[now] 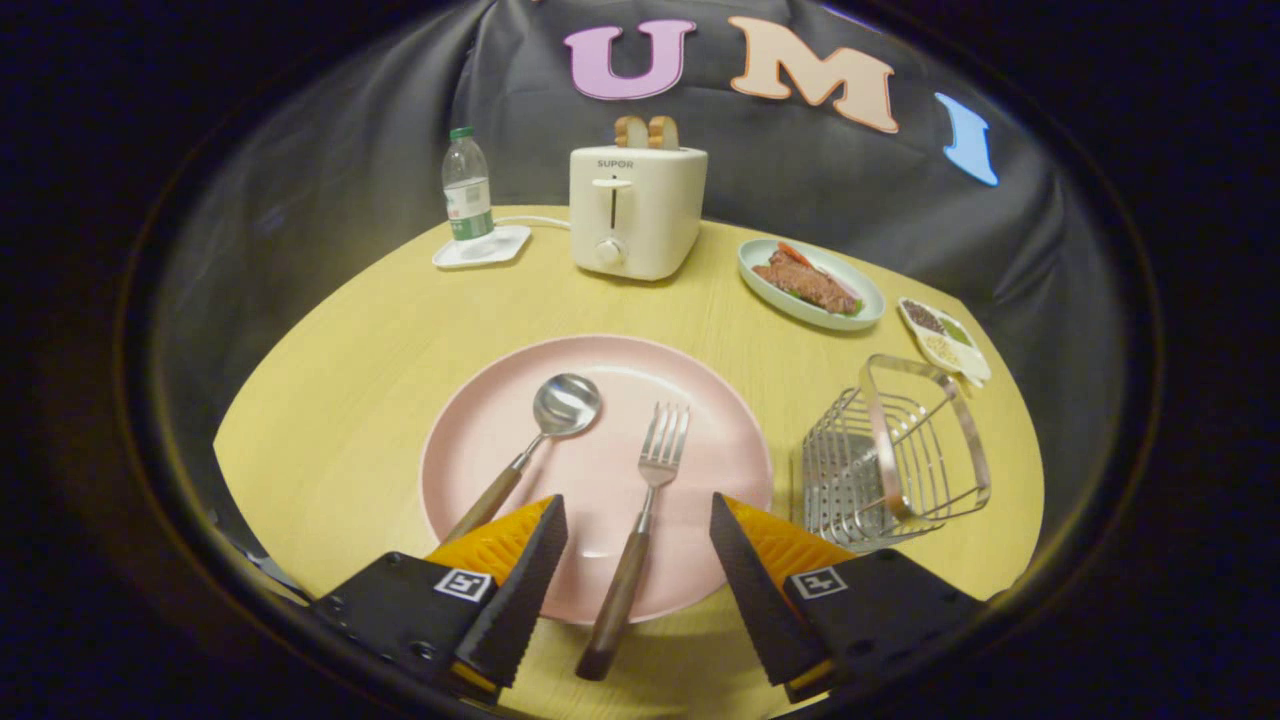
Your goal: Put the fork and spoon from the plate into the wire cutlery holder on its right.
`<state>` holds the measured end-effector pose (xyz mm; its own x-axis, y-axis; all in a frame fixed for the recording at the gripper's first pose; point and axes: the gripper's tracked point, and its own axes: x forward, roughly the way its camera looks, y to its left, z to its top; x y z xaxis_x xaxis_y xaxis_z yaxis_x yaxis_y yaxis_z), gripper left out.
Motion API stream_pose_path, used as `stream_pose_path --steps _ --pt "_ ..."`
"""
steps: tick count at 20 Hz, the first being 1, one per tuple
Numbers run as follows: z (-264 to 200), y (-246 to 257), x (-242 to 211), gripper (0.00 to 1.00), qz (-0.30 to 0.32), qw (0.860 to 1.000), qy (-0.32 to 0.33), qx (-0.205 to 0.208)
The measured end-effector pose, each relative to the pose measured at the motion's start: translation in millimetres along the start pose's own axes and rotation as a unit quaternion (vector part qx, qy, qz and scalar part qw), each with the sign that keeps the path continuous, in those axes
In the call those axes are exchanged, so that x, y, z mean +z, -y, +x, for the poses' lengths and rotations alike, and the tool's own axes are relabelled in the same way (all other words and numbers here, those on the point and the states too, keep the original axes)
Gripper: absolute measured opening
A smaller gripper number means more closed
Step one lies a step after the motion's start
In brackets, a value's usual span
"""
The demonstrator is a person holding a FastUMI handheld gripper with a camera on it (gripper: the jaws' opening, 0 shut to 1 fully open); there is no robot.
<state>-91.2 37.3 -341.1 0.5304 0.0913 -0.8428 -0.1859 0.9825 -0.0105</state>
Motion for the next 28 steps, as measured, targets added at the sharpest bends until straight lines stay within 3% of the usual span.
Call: stream_pose_path --steps 5,14,22,28 --pt "6 -5 -13 0.73 0.016 0.999 -0.045 0.005" --pt "5 -2 -18 0.11 0.016 0.997 -0.070 -0.003" --pt "-12 -11 -6 0.08 0.017 0.996 -0.082 0.044" --pt "-43 12 10 0.08 -0.037 0.994 -0.088 0.056"
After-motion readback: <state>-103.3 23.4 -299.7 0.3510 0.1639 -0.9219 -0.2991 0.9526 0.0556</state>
